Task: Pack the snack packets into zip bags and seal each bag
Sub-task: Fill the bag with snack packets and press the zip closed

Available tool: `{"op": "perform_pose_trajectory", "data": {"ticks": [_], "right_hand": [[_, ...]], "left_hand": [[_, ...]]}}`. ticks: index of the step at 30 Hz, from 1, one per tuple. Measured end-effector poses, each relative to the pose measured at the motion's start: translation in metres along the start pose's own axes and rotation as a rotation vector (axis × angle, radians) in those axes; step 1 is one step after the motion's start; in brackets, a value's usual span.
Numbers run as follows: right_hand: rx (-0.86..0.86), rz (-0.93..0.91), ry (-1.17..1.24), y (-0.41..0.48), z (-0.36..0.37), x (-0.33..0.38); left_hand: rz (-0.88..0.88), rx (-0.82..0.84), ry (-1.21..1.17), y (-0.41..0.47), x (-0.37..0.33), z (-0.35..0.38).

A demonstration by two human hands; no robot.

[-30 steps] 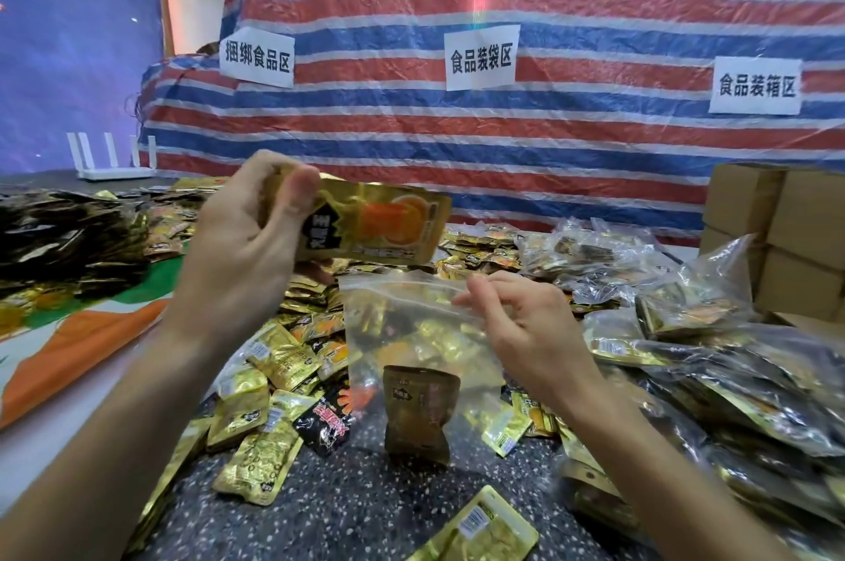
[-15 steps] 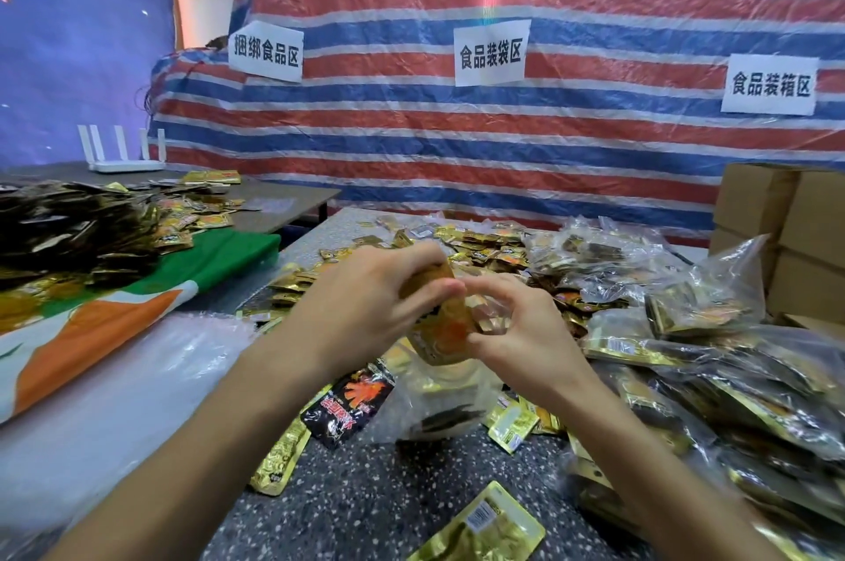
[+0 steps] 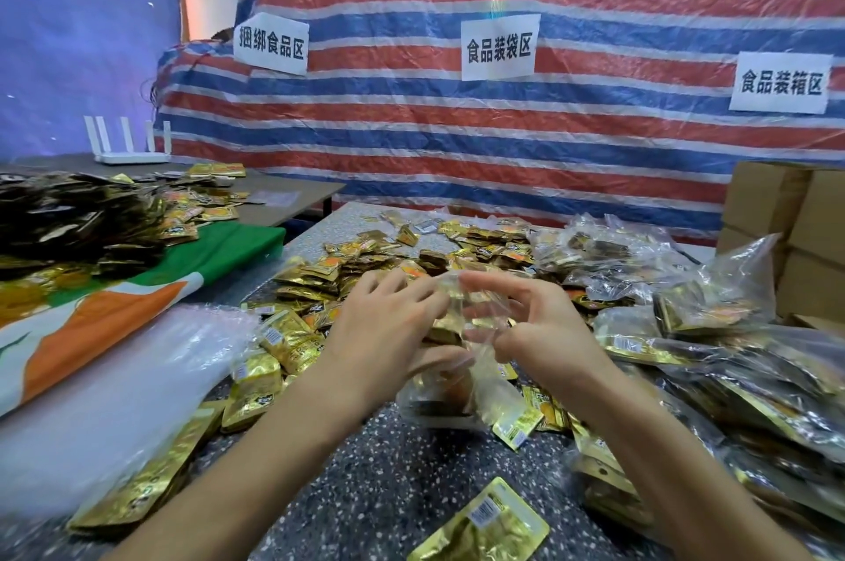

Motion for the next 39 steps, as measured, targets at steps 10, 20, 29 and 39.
{"op": "perform_pose_trajectory", "data": {"ticks": [10,20,29,39], "right_hand": [[-0.085,0.005,-0.052,0.0,-0.022,-0.013],[-0.103,-0.16,-0.165,-0.001,-0.041,0.002],[-0.163,-0.17,-0.161,0.003,-0.041,-0.009],[-0.158,-0.106,-0.108,0.006,-0.035,-0.015]], "left_hand": [[0.136,-0.226,-0.472,-0.042,0.046,0.014],[-0.185,-0.434,-0.946,-0.026,0.054,-0.006],[-0.428,-0.449,-1.288,-0.019,0.056,-0.004],[-0.518,-0.451,-1.442,-0.035,0.053,0.013]]}}
Point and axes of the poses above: each hand's wrist, its own y-axis towards the middle knuckle, its own z-axis out of the palm, x = y × z, the point moved 1 cm from there along y, towards the middle knuckle, and after that the axes turned 11 degrees about z, right-handed, at the moved point
